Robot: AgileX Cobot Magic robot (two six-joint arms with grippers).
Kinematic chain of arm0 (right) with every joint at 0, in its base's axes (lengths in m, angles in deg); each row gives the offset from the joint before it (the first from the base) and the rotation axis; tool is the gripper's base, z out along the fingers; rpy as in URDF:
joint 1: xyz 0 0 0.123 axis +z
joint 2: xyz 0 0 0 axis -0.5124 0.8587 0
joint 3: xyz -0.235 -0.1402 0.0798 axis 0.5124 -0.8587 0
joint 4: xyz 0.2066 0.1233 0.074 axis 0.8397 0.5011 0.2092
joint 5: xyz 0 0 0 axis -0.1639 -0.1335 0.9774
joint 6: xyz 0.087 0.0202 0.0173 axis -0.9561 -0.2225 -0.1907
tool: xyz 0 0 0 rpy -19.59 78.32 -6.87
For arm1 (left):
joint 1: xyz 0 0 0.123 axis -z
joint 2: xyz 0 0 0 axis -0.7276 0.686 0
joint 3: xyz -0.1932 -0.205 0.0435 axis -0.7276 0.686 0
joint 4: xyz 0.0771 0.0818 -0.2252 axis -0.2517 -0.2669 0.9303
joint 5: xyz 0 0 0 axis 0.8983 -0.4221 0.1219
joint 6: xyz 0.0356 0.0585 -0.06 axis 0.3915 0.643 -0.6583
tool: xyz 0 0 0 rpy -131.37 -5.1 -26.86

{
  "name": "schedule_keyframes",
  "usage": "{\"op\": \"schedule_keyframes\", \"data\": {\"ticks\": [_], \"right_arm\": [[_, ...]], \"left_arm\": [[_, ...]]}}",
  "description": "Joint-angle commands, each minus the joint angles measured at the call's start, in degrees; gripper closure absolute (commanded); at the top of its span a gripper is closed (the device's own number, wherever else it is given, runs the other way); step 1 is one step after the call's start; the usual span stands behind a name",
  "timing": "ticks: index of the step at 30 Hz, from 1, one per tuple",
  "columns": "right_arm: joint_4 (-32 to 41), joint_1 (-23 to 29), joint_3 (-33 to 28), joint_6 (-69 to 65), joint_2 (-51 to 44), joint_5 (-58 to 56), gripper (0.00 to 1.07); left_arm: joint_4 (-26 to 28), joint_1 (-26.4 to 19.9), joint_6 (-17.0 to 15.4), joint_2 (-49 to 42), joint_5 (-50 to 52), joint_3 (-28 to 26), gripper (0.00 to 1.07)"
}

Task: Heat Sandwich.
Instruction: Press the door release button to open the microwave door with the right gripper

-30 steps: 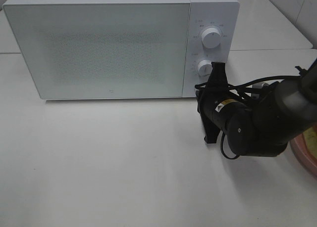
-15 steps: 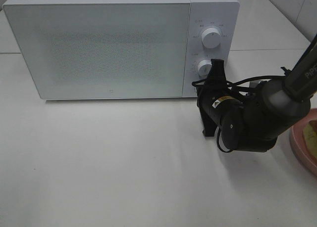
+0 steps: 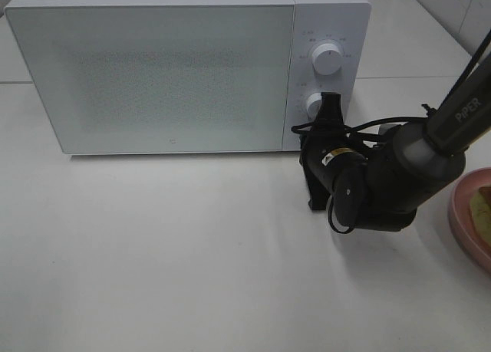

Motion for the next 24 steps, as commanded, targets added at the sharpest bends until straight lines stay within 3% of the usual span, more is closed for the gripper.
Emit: {"op": "schedule_keyframes", "data": {"ticks": [1, 24], "right_arm": [[-0.40, -0.57, 1.89, 1.55, -0.06, 2.86, 1.07], [-0.57, -1.89, 1.83, 2.23, -0.57, 5.79, 1.07]], "left_arm": [[0.00, -0.11, 0.00, -0.86, 0.69, 0.06, 0.07], [0.00, -0.11, 0.00, -0.86, 0.69, 0.06, 0.07]]}}
